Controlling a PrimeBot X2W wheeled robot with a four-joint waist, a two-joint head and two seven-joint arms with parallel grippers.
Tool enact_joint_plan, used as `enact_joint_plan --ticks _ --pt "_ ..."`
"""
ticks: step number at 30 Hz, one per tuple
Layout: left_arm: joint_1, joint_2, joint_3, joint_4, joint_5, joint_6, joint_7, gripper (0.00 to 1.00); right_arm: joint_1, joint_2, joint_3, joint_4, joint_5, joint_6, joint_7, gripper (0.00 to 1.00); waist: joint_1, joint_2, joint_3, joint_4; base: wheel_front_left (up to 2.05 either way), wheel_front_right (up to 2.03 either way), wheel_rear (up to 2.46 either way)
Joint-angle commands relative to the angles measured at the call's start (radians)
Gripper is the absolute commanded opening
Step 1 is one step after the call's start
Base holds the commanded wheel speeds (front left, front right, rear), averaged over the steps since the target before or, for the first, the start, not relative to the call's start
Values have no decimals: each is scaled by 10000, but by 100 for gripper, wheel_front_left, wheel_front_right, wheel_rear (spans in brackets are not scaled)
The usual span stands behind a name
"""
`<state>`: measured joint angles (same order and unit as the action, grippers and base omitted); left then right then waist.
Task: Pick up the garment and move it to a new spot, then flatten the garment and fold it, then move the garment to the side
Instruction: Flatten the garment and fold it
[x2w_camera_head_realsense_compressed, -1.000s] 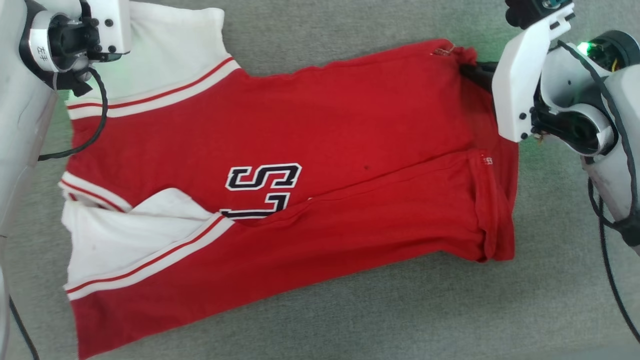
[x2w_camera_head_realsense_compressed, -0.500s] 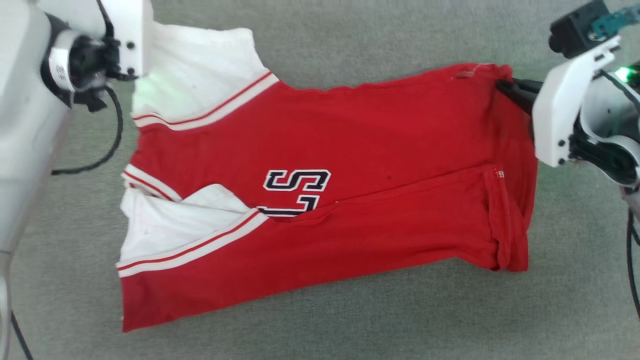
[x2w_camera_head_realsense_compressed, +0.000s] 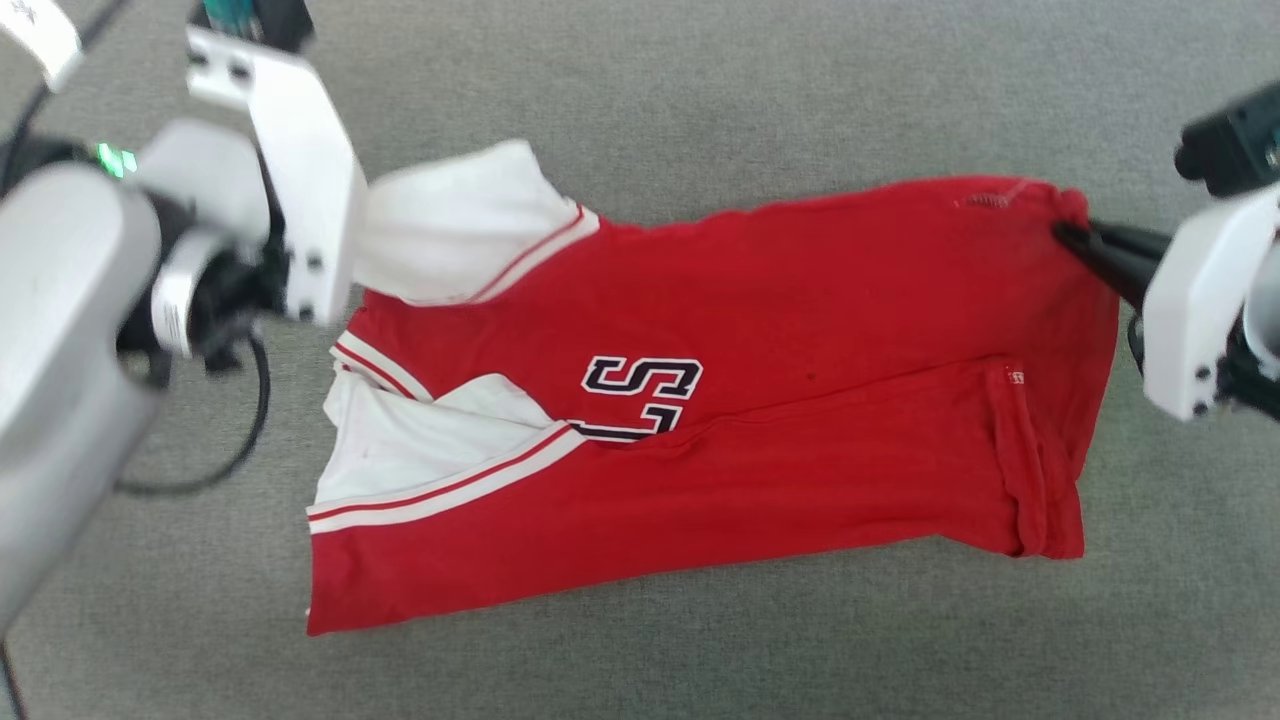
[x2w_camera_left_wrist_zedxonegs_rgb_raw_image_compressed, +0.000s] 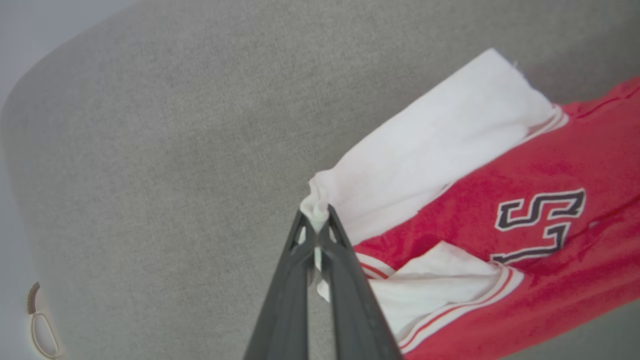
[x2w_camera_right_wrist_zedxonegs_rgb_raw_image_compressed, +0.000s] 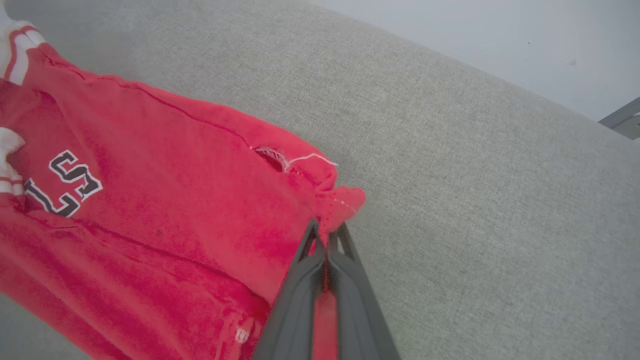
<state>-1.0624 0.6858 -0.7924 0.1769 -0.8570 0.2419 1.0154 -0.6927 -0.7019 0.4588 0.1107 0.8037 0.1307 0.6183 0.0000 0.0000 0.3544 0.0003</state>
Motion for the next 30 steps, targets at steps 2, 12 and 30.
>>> enact_joint_plan --ticks 2,12,30 --pt "434 242 -52 -531 -69 274 179 0 404 -85 -179 -293 -20 -1 100 0 0 0 -83 67 0 0 0" --pt "2893 1420 -180 -3608 -477 2003 567 0 2836 -128 -1409 -1623 -179 -2 891 0 0 0 -123 172 0 0 0" --pt "4355 516 131 -1863 -1070 1267 -1776 100 3664 1197 -1516 -784 -476 -1 1282 100 0 0 -467 141 0 0 0"
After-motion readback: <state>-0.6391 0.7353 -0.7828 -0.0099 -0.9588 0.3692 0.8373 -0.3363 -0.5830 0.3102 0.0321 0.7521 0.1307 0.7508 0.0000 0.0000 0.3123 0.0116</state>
